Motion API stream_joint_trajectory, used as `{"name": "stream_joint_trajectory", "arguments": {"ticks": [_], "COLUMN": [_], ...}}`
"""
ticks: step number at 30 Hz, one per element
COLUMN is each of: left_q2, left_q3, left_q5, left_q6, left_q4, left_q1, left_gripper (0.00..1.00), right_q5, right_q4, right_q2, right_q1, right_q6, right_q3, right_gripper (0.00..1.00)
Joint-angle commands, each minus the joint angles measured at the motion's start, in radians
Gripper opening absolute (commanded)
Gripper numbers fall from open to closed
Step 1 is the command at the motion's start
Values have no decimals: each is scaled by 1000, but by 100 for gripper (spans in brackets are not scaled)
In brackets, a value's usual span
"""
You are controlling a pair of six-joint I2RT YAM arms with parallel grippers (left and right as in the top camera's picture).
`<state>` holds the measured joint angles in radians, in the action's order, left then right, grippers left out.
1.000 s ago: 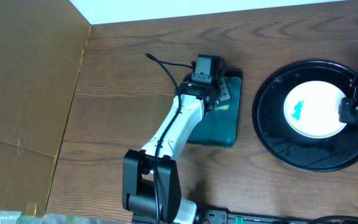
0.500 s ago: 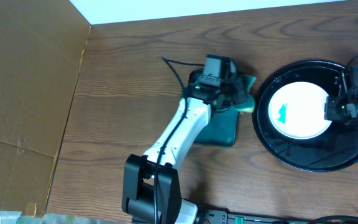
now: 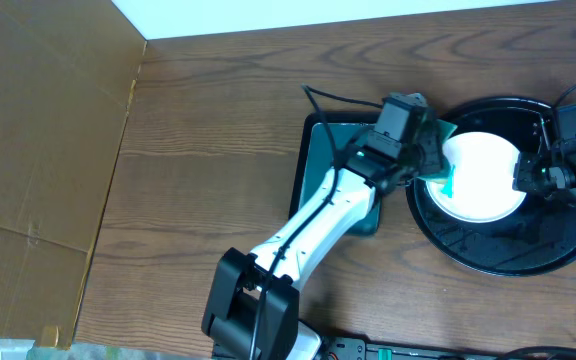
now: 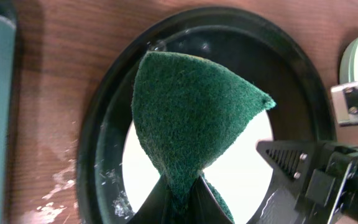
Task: Clean dirty plates on tray and stack at the side
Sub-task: 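Carry the wet green sponge with the left gripper onto the held plate, then scrub the plate with the sponge while the right gripper holds it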
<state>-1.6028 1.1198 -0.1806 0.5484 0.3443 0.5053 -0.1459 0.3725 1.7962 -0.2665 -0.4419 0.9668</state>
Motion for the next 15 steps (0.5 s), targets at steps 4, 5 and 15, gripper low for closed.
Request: {"name": "stream_joint_trajectory", "arguments": {"ticks": [4, 5, 15], "left_q2": [-113, -137, -309], "left_q3": [-2, -2, -2], "left_q5": [118, 118, 119], "left_q6": [116, 143, 266], "left_q4": [-80, -99, -267], "left_q1": [71, 79, 154], "left_gripper": [7, 7, 7], "right_q5": [19, 23, 26], "right_q4": [-3, -3, -7], "right_q2": [59, 59, 59], "right_q1": [-8, -8, -8], "right_q6": [-18, -18, -18], "right_q3": [-10, -10, -10], "right_gripper": [1, 1, 1]}}
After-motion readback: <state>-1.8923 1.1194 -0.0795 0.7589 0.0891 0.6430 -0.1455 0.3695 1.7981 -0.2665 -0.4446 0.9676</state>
